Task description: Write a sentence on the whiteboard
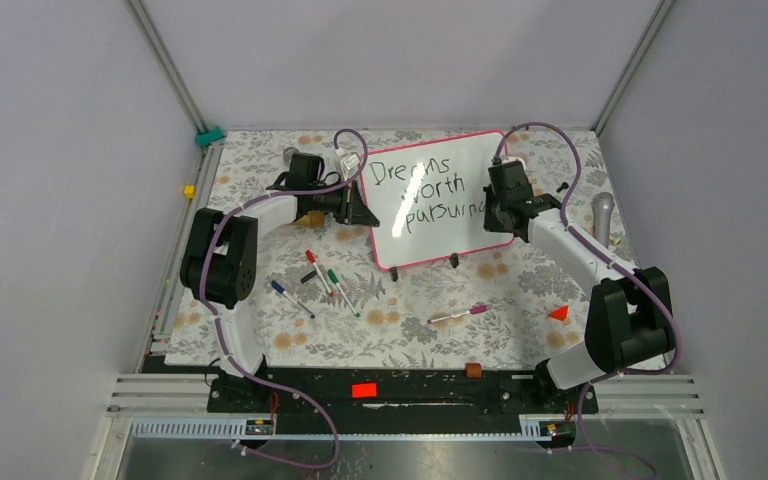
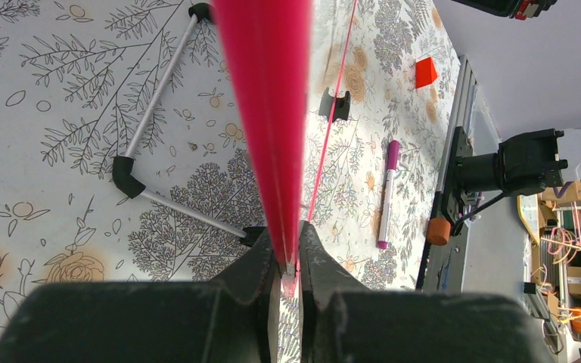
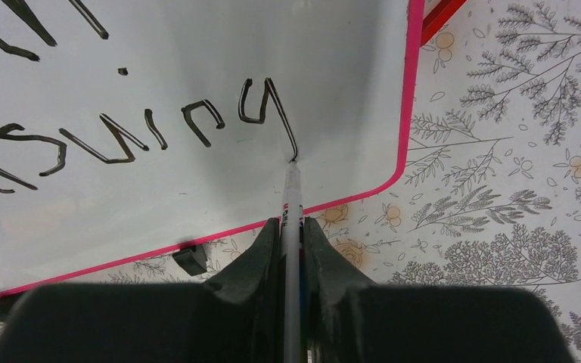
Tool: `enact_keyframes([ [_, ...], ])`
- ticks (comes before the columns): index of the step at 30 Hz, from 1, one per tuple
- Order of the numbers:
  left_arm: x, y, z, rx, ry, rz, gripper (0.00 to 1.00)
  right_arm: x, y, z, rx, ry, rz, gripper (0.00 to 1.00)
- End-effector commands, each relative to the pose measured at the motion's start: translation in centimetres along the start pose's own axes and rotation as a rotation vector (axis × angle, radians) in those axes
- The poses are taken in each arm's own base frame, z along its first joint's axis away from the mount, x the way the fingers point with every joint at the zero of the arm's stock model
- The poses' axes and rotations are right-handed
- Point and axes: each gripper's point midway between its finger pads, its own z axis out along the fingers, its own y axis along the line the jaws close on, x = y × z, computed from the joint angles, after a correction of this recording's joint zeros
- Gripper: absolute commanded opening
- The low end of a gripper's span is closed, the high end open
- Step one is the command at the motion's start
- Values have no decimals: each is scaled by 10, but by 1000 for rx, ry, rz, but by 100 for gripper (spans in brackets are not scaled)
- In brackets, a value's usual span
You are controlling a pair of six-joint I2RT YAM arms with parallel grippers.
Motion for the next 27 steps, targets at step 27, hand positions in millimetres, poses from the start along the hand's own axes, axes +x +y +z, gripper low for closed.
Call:
enact_keyframes([
  [27,85,57,10,-227,216,-178,12,-39,41,-83,-316,-155,144,0],
])
